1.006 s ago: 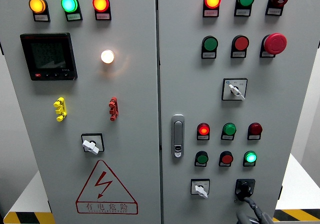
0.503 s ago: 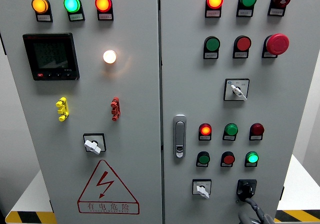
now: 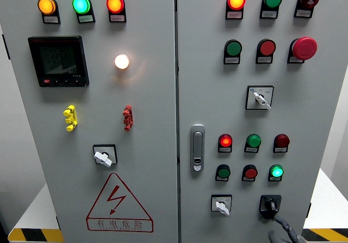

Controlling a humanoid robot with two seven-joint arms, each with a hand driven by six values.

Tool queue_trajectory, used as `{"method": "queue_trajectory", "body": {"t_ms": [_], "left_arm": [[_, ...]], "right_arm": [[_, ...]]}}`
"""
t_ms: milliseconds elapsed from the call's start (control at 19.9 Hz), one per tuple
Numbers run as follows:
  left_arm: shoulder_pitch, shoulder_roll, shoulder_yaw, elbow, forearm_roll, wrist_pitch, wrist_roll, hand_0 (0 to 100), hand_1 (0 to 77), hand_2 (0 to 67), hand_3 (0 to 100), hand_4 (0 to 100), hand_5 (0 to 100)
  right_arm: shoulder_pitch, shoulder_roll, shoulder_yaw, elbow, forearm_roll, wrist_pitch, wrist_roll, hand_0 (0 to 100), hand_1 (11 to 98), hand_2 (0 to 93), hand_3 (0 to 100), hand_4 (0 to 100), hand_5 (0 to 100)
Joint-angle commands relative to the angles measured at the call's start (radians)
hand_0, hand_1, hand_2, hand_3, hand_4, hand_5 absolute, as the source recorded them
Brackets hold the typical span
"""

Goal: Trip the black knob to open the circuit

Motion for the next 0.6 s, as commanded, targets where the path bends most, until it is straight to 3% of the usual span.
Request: {"method": "queue_trajectory", "body": {"t_ms": [0,201,302,553], "left_arm": [[0.000,0.000,0.001,-0.001,0.000,0.000,0.000,0,3.4,12.7,21,7,2],[0.000,0.000,0.001,0.000,0.000,0.000,0.000,0,3.4,12.7,21,7,2],[0.000,0.000,-0.001,0.000,0.000,0.000,0.000,0,3.3,12.7,21,7,2],[0.000,0.000,0.001,0.000,0.000,0.000,0.000,0,3.2,12.6,21,7,2]], "right_arm": [[-0.037,-0.0003,0.002,0.031,-0.001,0.000,0.003,78,43.3,7.1,85,87,100],[-0.067,0.0012,0.008,0.069,-0.003,0.000,0.003,78,43.2,7.3,79,76,100],[-0.085,0.0028,0.009,0.086,-0.003,0.000,0.003,78,43.2,7.4,71,67,91],[-0.128,0.0028,0.015,0.110,-0.041,-0.002,0.001,79,43.1,8.4,57,53,78]]}}
